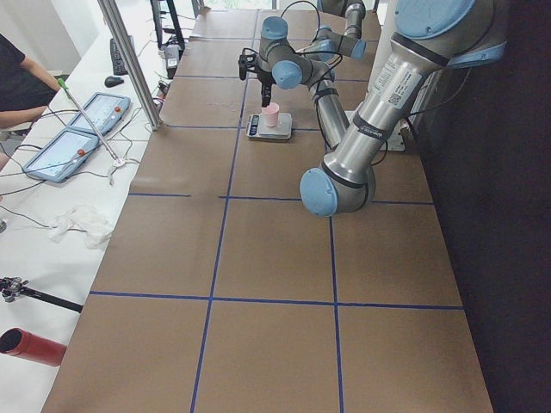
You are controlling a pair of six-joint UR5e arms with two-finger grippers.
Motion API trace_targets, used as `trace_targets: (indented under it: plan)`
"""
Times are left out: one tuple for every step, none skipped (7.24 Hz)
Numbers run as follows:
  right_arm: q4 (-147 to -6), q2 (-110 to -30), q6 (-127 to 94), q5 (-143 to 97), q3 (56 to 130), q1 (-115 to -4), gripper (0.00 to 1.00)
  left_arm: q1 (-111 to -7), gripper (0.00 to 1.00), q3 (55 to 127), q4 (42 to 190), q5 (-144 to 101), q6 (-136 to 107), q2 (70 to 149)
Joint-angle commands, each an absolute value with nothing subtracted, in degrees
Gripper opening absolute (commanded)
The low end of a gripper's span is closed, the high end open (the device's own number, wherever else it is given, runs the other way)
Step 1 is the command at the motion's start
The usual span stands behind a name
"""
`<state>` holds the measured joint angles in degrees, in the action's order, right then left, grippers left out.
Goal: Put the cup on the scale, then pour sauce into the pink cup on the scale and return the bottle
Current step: 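Carry the bottle with the right gripper over the pink cup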
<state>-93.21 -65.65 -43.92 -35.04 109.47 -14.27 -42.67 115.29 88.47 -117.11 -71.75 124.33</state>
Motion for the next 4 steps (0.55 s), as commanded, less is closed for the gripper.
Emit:
trace_targets:
  plan:
    - [-96.6,-64.3,-39.0,-32.3,107.9,-13.9,0.00,-44.4,0.75,117.2,88.9,-117.2,-71.5,122.2]
    - [-99.9,-61.7,-39.0,-31.4,106.8,-13.3,0.00,-45.2,1.00,118.5,88.6,-117.2,-68.1,120.7]
    - [-103.8,-60.2,-38.9,-30.9,106.2,-13.0,0.00,-46.8,1.00,118.6,88.5,-117.2,-66.3,120.4]
    - [-107.5,-59.3,-38.6,-28.3,106.0,-12.5,0.00,-47.4,1.00,119.0,88.5,-117.2,-64.8,119.4]
